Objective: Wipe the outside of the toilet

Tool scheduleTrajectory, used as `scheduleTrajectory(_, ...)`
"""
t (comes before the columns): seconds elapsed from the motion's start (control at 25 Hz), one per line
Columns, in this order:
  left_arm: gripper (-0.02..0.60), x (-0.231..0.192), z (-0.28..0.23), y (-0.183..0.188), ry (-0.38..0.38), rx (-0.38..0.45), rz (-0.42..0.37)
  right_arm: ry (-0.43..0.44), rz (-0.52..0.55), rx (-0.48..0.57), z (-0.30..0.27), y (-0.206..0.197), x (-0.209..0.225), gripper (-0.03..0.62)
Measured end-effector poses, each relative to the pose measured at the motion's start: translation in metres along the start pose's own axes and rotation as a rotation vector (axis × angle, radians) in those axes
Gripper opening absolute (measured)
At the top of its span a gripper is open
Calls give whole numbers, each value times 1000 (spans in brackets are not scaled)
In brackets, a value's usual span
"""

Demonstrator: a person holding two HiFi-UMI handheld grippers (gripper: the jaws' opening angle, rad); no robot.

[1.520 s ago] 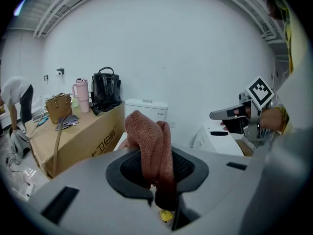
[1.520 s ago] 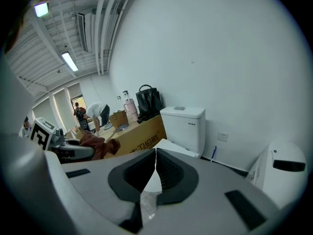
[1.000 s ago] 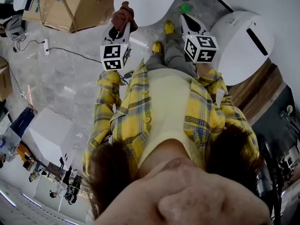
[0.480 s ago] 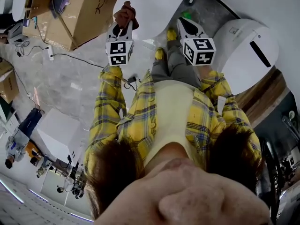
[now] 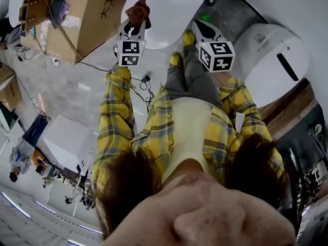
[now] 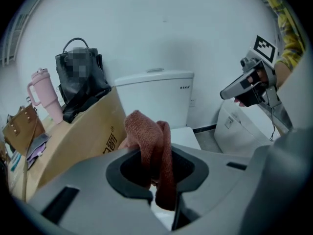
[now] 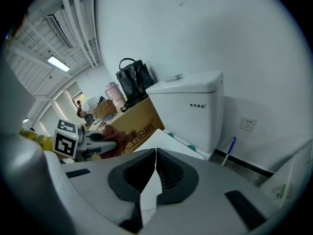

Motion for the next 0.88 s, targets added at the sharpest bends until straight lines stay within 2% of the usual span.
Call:
scheduleTrajectory(0.48, 94, -36, -72, -15, 113, -41, -28, 11, -13, -71, -41, -17, 22, 26)
scheduleTrajectory(0.72, 94, -52, -110, -16, 114, -61, 12, 18, -12, -91, -57, -25, 33, 26)
scheduleTrajectory(0.88, 94, -62, -131, -20, 106, -90, -10, 10, -17, -102, -62, -26, 42, 26)
Point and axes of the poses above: the fingertips, and each gripper's own axes: z backward along the fingers, x to its right, y out of its top, the point moved 6 cm from there along z, backward along the fingers, and after that the axes turned 7 degrees about -z, right-handed, at the moved point
